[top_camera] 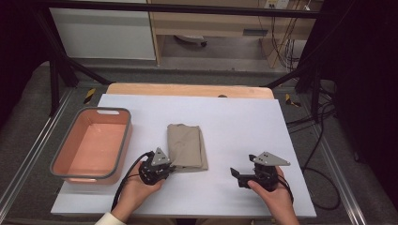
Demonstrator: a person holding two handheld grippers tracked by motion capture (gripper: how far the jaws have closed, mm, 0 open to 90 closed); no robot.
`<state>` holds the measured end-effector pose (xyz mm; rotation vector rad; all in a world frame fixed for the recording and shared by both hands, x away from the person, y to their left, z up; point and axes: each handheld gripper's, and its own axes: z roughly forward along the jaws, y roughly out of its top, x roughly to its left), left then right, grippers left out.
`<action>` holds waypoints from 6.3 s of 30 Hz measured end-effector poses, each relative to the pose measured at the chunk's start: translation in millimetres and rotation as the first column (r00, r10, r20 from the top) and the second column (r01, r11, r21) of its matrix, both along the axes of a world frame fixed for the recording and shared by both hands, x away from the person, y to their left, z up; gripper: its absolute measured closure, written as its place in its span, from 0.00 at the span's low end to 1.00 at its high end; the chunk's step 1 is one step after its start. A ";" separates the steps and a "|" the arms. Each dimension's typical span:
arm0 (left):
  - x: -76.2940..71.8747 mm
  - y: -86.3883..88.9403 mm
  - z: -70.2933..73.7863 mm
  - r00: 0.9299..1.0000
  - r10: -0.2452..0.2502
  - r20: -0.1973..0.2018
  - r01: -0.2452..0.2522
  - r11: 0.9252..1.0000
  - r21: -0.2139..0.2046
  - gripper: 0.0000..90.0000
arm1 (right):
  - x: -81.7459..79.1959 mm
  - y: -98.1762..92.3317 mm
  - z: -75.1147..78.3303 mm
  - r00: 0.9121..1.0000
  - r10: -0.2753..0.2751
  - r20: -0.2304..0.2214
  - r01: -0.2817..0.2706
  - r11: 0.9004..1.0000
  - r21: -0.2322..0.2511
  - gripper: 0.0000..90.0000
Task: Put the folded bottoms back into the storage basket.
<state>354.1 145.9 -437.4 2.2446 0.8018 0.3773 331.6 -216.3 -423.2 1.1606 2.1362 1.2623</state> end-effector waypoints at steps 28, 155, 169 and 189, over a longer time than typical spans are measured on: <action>-49.8 32.7 2.6 0.999 -0.044 -0.022 0.044 0.999 0.008 0.91 | -14.8 47.1 -4.5 0.991 0.131 -0.038 -0.133 0.990 -0.053 0.12; 105.1 -10.9 17.5 0.982 0.184 0.029 -0.185 0.982 0.030 0.43 | -42.3 109.1 -36.3 0.918 0.378 -0.118 -0.391 0.912 -0.122 0.96; 103.8 -10.8 -3.7 0.989 0.145 -0.034 -0.142 0.987 0.075 0.53 | -42.0 109.0 -36.5 0.918 0.378 -0.118 -0.391 0.913 -0.119 0.96; 90.4 -21.4 29.8 0.998 0.061 -0.015 -0.061 0.998 0.022 0.95 | -38.4 104.8 -22.9 0.923 0.382 -0.047 -0.383 0.923 -0.039 0.98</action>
